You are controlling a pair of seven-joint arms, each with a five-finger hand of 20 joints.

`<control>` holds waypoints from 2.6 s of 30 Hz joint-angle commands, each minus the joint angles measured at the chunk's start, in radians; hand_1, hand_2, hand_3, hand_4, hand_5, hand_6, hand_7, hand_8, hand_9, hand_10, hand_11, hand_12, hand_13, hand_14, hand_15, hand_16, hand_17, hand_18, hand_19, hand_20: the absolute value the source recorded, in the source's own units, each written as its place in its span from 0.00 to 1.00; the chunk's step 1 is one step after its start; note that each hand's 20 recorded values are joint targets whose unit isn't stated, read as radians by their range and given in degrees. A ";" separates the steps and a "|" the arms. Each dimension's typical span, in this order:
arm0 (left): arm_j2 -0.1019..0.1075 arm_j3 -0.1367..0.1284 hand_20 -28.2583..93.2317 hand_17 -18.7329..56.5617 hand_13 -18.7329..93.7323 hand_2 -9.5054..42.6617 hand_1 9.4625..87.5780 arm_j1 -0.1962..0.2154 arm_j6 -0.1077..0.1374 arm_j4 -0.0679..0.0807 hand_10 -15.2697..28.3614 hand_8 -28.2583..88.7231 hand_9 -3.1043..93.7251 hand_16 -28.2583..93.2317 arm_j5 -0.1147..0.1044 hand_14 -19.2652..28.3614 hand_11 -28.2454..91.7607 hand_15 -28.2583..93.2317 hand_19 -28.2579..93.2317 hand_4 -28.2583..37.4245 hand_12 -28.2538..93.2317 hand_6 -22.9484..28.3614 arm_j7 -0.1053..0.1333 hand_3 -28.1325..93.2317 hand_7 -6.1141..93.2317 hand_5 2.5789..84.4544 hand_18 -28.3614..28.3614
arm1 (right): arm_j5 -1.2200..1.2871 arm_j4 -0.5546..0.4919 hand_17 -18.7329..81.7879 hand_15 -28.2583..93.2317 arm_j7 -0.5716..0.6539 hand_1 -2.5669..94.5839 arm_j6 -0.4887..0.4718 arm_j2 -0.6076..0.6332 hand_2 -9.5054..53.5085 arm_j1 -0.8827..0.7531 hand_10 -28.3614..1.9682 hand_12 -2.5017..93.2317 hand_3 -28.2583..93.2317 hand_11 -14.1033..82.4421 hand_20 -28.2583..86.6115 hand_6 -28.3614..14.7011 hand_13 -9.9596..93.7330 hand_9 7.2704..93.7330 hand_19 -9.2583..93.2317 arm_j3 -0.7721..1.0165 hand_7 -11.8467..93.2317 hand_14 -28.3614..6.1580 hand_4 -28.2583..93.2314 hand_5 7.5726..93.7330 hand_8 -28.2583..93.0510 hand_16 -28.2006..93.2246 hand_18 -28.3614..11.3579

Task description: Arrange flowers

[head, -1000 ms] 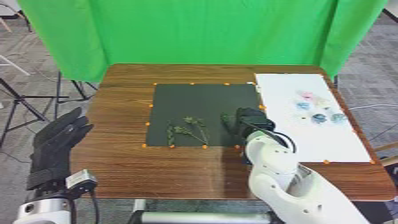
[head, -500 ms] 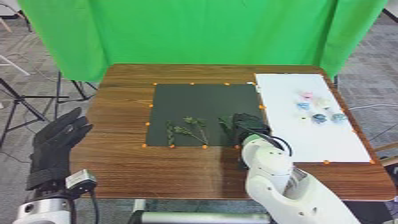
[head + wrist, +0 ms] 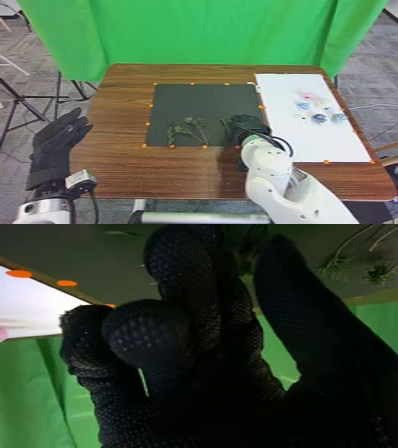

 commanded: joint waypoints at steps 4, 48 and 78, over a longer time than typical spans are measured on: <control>-0.008 -0.003 0.24 0.13 0.37 0.31 0.21 0.018 -0.003 -0.008 0.80 0.15 0.38 0.09 0.002 0.96 0.54 0.75 0.72 0.14 0.28 0.65 0.002 0.92 0.22 0.46 0.87 | -0.028 -0.037 0.73 0.82 0.026 0.35 0.009 0.025 0.17 0.013 0.32 0.29 0.83 0.61 0.39 0.47 0.86 0.81 1.00 0.005 0.35 0.56 0.07 0.80 0.17 0.41 0.18; 0.001 0.025 0.24 0.13 0.37 0.31 0.21 0.011 0.011 -0.005 0.81 0.15 0.39 0.09 -0.007 0.96 0.54 0.75 0.72 0.14 0.28 0.65 0.028 0.92 0.22 0.46 0.87 | 0.015 0.189 0.51 0.84 -0.245 0.37 0.180 0.342 0.11 -0.051 0.28 0.20 0.94 0.35 0.17 0.43 0.65 0.48 0.97 0.270 0.29 0.46 0.03 0.52 0.15 0.35 0.21; -0.002 0.030 0.24 0.13 0.37 0.31 0.21 -0.009 0.005 -0.001 0.81 0.15 0.39 0.09 -0.006 0.96 0.54 0.75 0.72 0.14 0.28 0.65 0.014 0.92 0.22 0.46 0.87 | -0.065 0.269 0.63 0.79 -0.116 0.56 0.398 0.439 0.10 0.049 0.65 0.34 0.84 0.37 0.25 0.62 0.85 0.86 1.00 0.031 0.41 0.70 0.00 0.77 0.25 0.38 0.26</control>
